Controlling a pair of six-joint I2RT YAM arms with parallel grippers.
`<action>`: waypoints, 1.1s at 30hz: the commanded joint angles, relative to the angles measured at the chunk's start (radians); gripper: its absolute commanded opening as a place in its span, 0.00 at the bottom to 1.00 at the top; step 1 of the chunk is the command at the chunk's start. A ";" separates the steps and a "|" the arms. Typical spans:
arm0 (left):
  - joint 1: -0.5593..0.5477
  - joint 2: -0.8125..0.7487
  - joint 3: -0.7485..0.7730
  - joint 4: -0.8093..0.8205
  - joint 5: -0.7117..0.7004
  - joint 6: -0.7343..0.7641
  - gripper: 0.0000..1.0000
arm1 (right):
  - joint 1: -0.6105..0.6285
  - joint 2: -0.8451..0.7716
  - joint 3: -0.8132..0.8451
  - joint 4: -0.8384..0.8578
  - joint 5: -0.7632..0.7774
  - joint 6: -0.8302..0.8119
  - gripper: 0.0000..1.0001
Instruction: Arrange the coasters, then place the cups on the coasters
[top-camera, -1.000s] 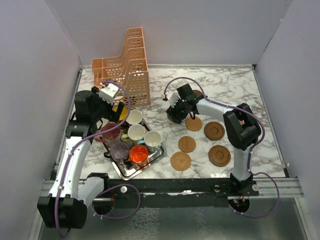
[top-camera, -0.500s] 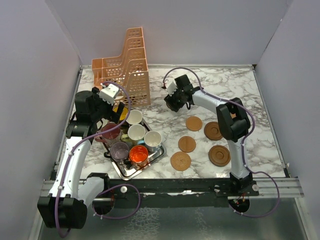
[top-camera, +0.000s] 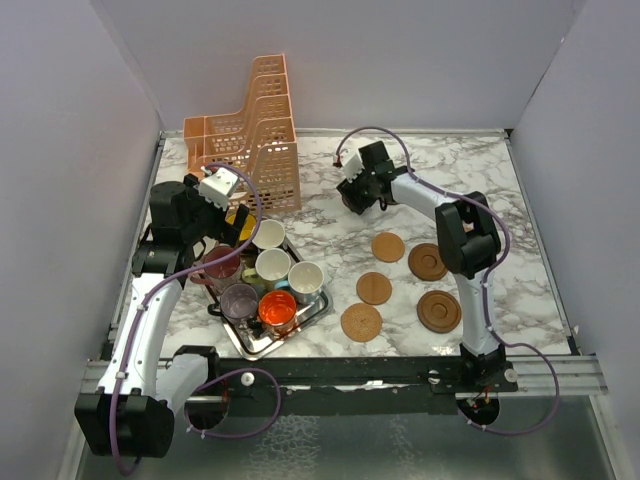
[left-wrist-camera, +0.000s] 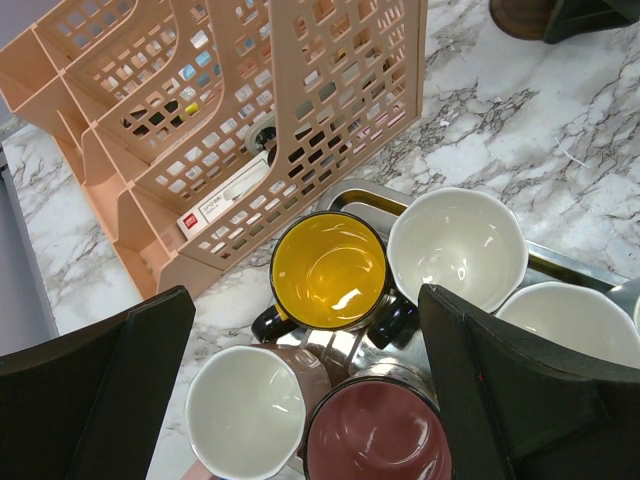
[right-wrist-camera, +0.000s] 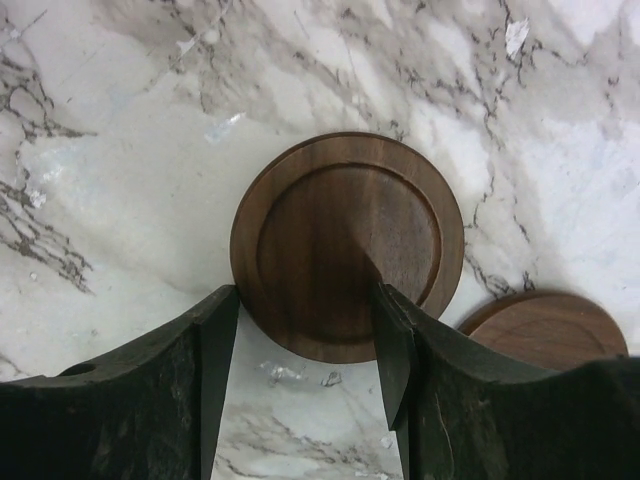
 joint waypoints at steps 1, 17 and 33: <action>0.000 -0.011 0.000 0.012 0.018 0.013 0.99 | -0.004 0.086 0.060 -0.066 0.034 0.000 0.56; 0.002 -0.024 -0.007 0.012 0.020 0.016 0.99 | -0.009 0.090 0.075 -0.071 0.081 -0.002 0.55; 0.002 -0.023 -0.009 0.010 0.024 0.015 0.99 | -0.009 -0.030 0.138 -0.119 -0.054 0.015 0.70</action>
